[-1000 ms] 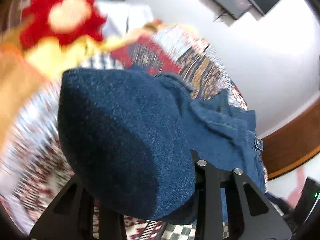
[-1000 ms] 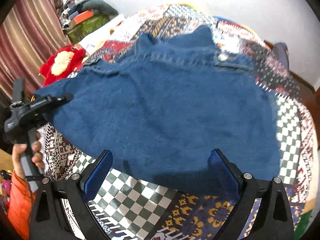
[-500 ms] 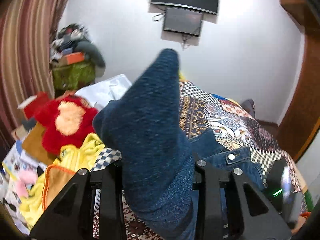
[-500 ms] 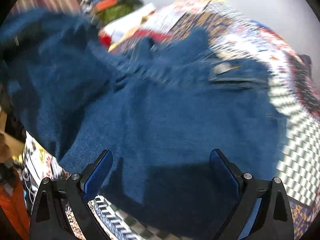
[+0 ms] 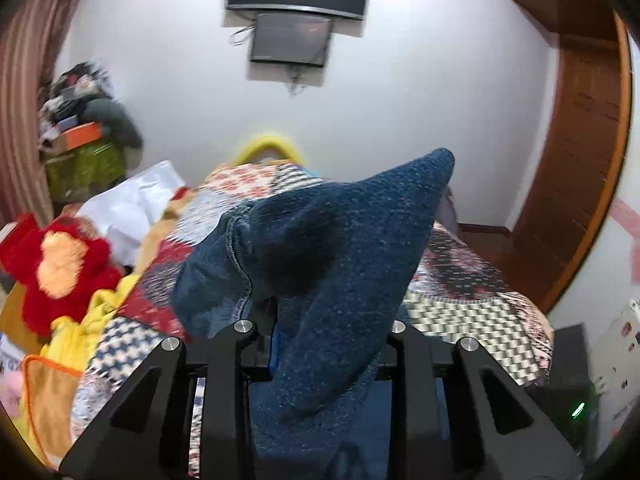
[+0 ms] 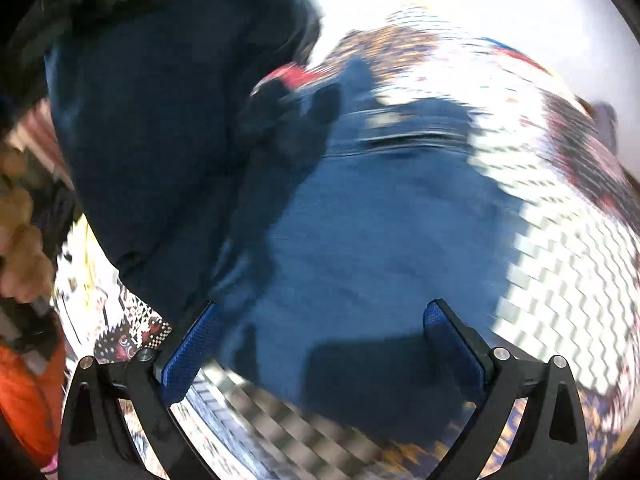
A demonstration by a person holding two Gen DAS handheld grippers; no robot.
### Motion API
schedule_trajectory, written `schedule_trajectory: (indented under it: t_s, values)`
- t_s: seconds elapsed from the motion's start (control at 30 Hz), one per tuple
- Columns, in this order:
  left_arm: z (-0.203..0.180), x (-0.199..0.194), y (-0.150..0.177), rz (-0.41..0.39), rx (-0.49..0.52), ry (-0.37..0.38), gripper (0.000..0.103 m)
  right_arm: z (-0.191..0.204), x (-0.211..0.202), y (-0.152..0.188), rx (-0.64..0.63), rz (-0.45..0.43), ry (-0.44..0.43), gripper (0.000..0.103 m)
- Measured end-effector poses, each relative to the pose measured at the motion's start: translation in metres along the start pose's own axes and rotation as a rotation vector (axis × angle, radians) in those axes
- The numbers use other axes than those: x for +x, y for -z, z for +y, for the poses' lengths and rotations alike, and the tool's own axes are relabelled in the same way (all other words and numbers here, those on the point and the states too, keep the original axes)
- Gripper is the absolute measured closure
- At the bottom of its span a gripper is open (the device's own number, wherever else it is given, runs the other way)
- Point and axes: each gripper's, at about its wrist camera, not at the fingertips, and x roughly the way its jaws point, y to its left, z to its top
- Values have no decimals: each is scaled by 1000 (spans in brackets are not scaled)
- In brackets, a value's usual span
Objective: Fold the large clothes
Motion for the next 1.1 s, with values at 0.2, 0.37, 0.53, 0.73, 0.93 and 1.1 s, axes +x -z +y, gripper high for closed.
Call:
schedule_trajectory:
  t_s: [0.2, 0.37, 0.53, 0.73, 0.93, 1.1]
  values:
    - [-76, 8, 14, 13, 158, 100, 75, -80, -66, 30, 210, -86, 117, 1]
    - [-136, 32, 72, 175, 413, 118, 75, -117, -95, 58, 346, -119, 141, 1]
    - [-148, 44, 125, 324, 525, 128, 74, -127, -116, 83, 378, -133, 150, 1]
    - [-147, 28, 135, 397, 461, 221, 36, -128, -133, 97, 380, -159, 142, 1]
    - [-136, 1, 123, 403, 353, 280, 25, -114, -145, 95, 365, -187, 124, 1]
    - [-97, -29, 97, 330, 282, 259, 20, -96, -146, 84, 322, -202, 100, 1]
